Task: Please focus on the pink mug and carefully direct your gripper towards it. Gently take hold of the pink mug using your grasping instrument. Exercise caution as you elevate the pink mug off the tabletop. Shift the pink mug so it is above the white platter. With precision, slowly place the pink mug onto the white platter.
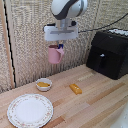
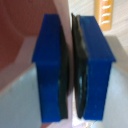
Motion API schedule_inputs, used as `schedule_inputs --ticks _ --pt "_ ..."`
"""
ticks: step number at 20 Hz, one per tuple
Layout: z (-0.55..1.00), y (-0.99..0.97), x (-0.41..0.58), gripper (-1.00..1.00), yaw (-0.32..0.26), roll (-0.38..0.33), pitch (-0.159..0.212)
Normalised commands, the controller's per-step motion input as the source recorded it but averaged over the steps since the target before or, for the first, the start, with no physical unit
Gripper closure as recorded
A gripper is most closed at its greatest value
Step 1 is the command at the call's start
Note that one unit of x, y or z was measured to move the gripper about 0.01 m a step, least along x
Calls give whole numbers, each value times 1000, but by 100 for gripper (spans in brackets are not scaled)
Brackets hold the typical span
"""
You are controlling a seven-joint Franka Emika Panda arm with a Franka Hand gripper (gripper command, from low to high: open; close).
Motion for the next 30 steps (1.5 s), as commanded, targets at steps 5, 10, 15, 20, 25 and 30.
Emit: schedule_inputs --ticks 5,10,15,20,25,30 --pt "108 974 0 100 0 0 68" --pt "-27 903 -57 100 17 -2 65" --pt "-160 776 -227 100 52 -1 58" --pt "-359 544 -307 100 66 -4 2" --pt "-431 358 -150 100 58 -18 0" --pt "-517 155 -16 100 71 -66 -4"
